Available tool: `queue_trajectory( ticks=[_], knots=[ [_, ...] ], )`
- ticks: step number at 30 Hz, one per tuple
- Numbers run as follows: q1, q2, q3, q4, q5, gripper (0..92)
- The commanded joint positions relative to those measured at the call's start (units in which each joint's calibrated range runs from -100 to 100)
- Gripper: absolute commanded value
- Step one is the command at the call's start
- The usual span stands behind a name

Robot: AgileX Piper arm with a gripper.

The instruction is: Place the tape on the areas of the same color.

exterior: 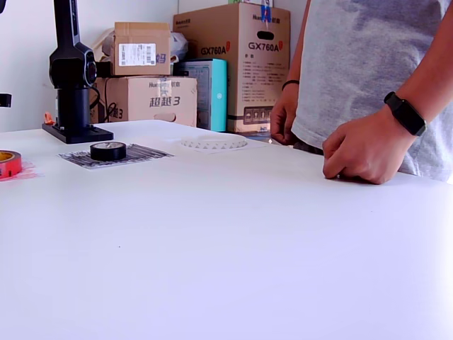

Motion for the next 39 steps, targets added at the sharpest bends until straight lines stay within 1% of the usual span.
queue_trajectory(
  ticks=[1,2,8,11,13,16,20,28,35,39],
  knots=[
    [0.05,0.0,-0.12,0.11,-0.13,51.1],
    [0.13,-0.09,-0.12,0.11,-0.13,52.4],
    [0.6,-1.78,-1.3,0.19,-0.13,52.4],
    [0.99,-7.95,-2.3,0.7,-0.13,52.4],
    [2.73,-14.22,-2.3,0.78,-0.87,52.4],
    [6.6,-24.7,-1.57,0.78,-4.55,52.4],
    [12.99,-37.23,-1.57,0.87,-5.04,52.3],
    [25.86,-57.72,-0.21,0.7,-5.37,52.3],
    [34.38,-70.25,7.97,0.78,-8.64,52.3],
    [37.62,-76.05,13.51,0.78,-8.81,52.3]
  ],
)
